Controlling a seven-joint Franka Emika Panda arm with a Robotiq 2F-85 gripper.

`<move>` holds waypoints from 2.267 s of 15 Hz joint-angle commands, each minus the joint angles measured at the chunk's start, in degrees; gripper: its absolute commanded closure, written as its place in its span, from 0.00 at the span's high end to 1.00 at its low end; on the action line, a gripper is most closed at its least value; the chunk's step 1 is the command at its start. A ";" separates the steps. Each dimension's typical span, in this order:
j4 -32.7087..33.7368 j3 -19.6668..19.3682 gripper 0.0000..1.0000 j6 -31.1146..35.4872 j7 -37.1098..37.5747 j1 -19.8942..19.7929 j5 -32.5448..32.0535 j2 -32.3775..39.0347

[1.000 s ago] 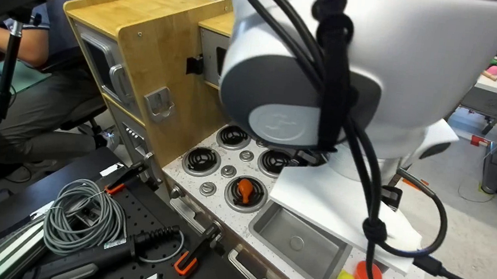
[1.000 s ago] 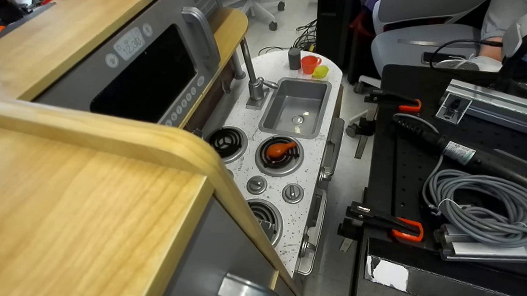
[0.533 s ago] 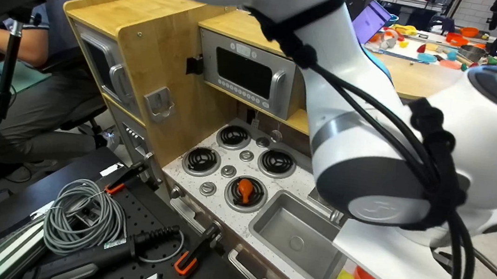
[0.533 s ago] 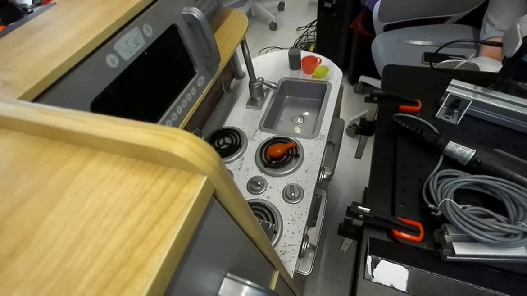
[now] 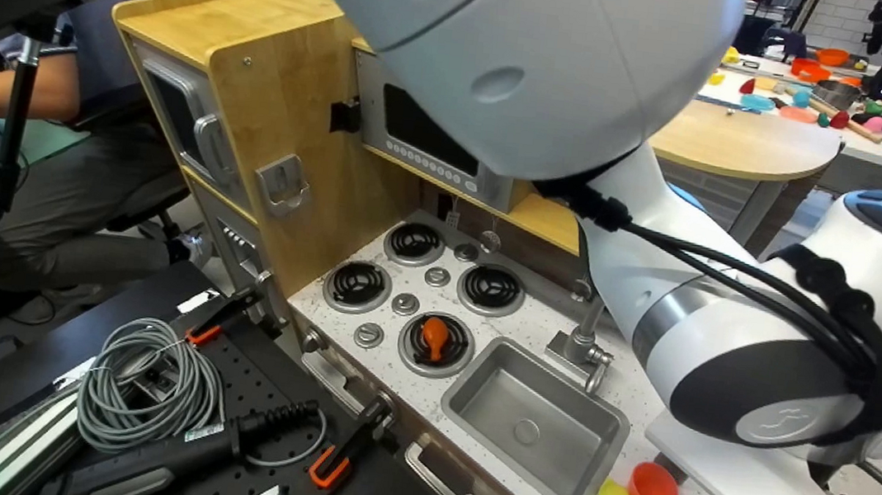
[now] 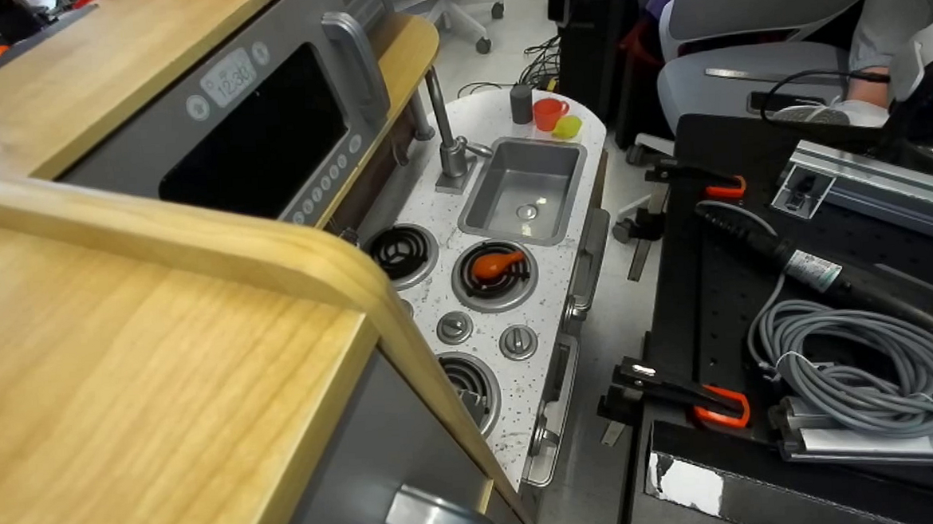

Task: Put the gray object in the cup

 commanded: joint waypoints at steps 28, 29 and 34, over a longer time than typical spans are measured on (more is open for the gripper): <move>47.91 5.35 1.00 -19.32 10.54 -2.48 -7.49 33.46; 48.55 5.30 1.00 -19.25 10.46 -2.45 -7.84 34.03; 51.22 5.52 0.65 -19.98 10.31 -2.56 -8.63 36.25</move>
